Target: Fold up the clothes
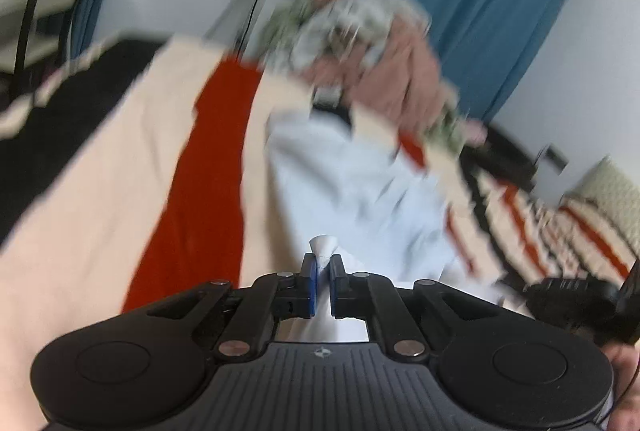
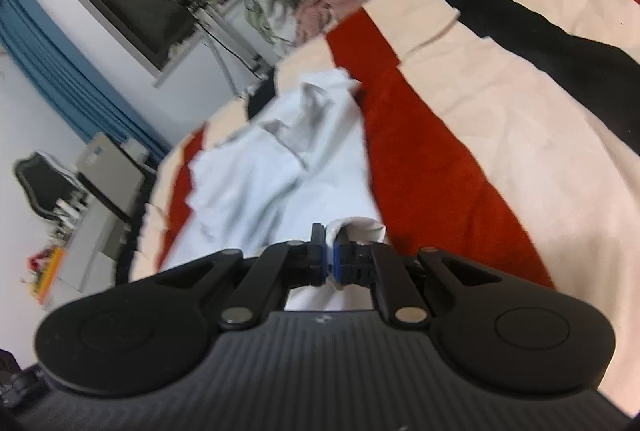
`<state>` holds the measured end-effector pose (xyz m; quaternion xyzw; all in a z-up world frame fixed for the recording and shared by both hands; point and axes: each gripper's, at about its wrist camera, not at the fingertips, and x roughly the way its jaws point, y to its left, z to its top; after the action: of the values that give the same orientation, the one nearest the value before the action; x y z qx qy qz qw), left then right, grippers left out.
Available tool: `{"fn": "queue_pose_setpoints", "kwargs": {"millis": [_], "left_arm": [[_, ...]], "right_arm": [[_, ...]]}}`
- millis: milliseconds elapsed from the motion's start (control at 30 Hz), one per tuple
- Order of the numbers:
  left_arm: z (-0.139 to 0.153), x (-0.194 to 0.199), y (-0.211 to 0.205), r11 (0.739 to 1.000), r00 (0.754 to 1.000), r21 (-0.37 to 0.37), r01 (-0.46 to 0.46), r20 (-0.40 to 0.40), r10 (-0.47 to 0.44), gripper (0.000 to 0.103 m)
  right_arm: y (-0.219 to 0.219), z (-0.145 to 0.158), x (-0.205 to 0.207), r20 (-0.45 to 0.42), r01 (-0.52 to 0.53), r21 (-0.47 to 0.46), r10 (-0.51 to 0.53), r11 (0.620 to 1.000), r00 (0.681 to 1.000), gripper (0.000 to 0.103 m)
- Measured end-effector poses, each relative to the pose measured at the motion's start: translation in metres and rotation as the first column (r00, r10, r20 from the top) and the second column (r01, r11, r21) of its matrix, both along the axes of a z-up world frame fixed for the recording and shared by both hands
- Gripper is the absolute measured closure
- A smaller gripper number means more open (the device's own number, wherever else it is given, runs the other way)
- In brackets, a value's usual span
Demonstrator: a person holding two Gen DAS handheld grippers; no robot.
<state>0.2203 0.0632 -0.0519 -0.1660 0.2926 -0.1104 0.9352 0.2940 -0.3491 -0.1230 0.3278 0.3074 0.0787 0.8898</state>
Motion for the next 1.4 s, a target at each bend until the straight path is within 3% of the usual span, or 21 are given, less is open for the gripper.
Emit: {"fn": "queue_pose_setpoints", "kwargs": {"millis": [67,167,300,433,467,500,533,567,600,767,933,1067,1167,1400], "left_arm": [[0.013,0.000,-0.002,1.000,0.997,0.020,-0.023,0.071,0.022,0.097],[0.016,0.023,-0.011,0.995,0.992,0.074,-0.062,0.115,0.053,0.097],[-0.010,0.061,-0.019,0.988,0.995,0.143,-0.064,0.082,0.053,0.097],[-0.041,0.082,-0.013,0.990,0.998,0.131,-0.058,-0.015,0.061,0.094],[-0.043,0.084,-0.013,0.989,0.998,0.135,-0.060,-0.025,0.064,0.090],[-0.043,0.085,-0.013,0.988,0.997,0.143,-0.062,-0.032,0.067,0.088],[-0.044,0.086,-0.013,0.986,0.997,0.150,-0.066,-0.035,0.072,0.077],[-0.042,0.084,-0.014,0.986,0.996,0.154,-0.070,-0.034,0.077,0.061],[-0.039,0.081,-0.015,0.985,0.996,0.156,-0.074,-0.030,0.080,0.054],[-0.018,0.050,-0.022,0.988,0.996,0.131,-0.087,-0.002,0.088,0.030],[0.010,-0.003,-0.033,0.983,0.997,0.167,-0.074,0.046,0.067,0.019],[0.024,-0.043,-0.041,0.981,0.994,0.179,-0.070,0.094,0.054,0.003],[0.030,-0.071,-0.044,0.980,0.992,0.185,-0.076,0.111,0.056,0.000],[0.035,-0.120,-0.065,0.949,0.985,0.291,-0.119,0.152,0.077,0.000]], "right_arm": [[0.002,0.009,0.001,0.041,0.002,-0.014,-0.001,1.000,0.999,0.096],[0.012,0.014,0.015,0.099,0.010,-0.140,0.004,0.990,0.995,0.096],[0.016,-0.004,0.039,0.071,-0.009,-0.201,0.024,0.980,0.997,0.095],[0.018,-0.022,0.053,-0.002,-0.036,-0.216,0.037,0.976,0.999,0.091],[0.019,-0.023,0.055,-0.016,-0.044,-0.215,0.041,0.976,0.999,0.084],[0.020,-0.023,0.054,-0.015,-0.052,-0.211,0.050,0.976,0.999,0.065],[0.021,-0.020,0.052,-0.005,-0.062,-0.206,0.062,0.977,0.998,0.052],[0.023,-0.018,0.049,0.009,-0.064,-0.204,0.068,0.977,0.998,0.030],[0.026,-0.014,0.044,0.028,-0.055,-0.218,0.062,0.974,0.998,0.019],[0.043,0.012,0.010,0.105,-0.045,-0.321,0.083,0.946,0.991,0.021],[0.050,0.032,-0.035,0.156,-0.050,-0.313,0.103,0.949,0.982,0.021],[0.057,0.047,-0.075,0.207,-0.038,-0.354,0.118,0.935,0.971,0.021],[0.059,0.055,-0.100,0.246,-0.010,-0.382,0.112,0.924,0.963,0.021],[0.058,0.054,-0.144,0.276,0.057,-0.383,0.056,0.922,0.960,0.021]]}}
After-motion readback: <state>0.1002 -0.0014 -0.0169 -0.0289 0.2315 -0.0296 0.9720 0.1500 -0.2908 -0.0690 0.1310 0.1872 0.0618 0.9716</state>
